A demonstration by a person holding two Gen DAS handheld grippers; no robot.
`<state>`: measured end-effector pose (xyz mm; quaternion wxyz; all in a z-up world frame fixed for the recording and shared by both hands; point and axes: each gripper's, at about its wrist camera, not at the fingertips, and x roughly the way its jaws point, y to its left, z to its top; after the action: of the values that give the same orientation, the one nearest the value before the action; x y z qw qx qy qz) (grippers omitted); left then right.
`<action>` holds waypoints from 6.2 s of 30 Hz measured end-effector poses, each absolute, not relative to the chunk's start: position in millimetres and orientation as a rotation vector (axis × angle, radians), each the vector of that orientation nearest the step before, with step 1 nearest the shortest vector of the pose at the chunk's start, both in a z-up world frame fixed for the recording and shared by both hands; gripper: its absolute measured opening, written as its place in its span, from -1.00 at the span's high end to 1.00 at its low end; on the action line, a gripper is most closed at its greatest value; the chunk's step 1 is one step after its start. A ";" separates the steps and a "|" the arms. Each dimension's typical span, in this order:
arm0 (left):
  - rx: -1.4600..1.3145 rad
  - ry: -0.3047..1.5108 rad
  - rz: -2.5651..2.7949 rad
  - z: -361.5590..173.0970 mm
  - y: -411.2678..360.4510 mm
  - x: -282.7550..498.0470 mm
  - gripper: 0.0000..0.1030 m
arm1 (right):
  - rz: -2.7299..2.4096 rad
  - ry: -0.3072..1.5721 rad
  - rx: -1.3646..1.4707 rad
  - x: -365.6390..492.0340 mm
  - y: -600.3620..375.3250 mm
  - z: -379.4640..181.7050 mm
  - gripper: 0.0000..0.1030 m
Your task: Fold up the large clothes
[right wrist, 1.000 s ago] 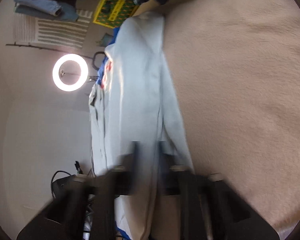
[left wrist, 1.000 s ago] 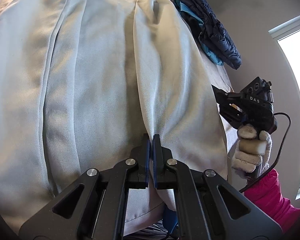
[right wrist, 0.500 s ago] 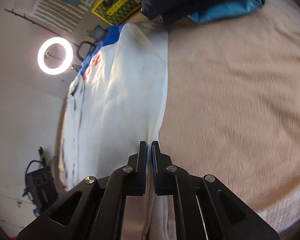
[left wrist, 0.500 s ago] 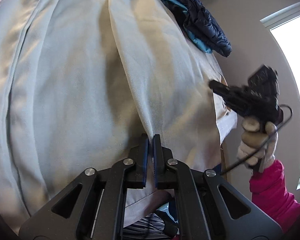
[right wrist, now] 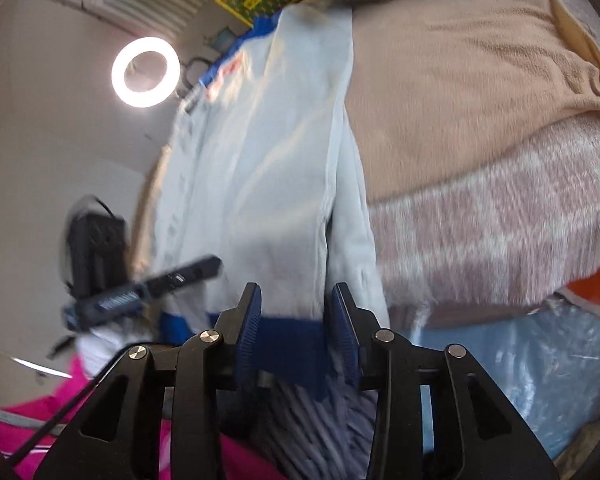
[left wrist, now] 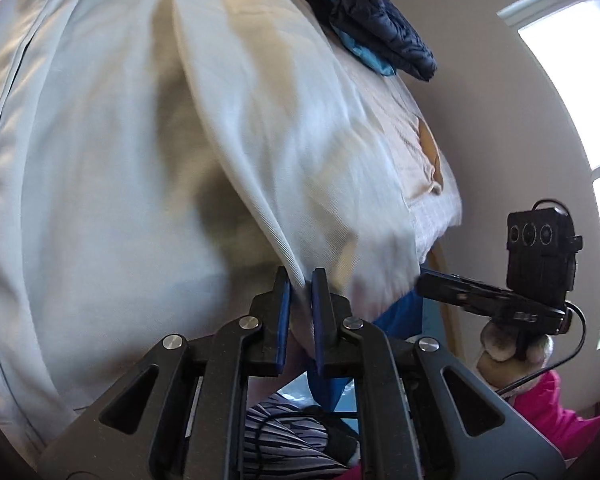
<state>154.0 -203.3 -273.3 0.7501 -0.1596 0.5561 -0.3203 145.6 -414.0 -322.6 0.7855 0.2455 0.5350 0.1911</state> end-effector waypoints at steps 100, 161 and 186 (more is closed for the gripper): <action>-0.658 0.922 -0.735 -227.9 -149.0 82.8 0.80 | 0.336 0.990 0.217 362.3 -304.0 -245.7 0.94; -0.754 1.075 -0.616 -270.0 -75.4 88.5 0.57 | 0.518 0.999 0.243 452.1 -210.5 -209.2 0.69; -0.380 0.918 -0.404 -261.4 20.8 78.1 0.51 | 0.548 0.985 0.095 136.8 -227.9 -284.6 0.69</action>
<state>78.1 20.8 -261.4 0.8598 -0.1808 0.4371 -0.1923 136.8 -227.9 -284.6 0.8444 0.0451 0.4665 0.2594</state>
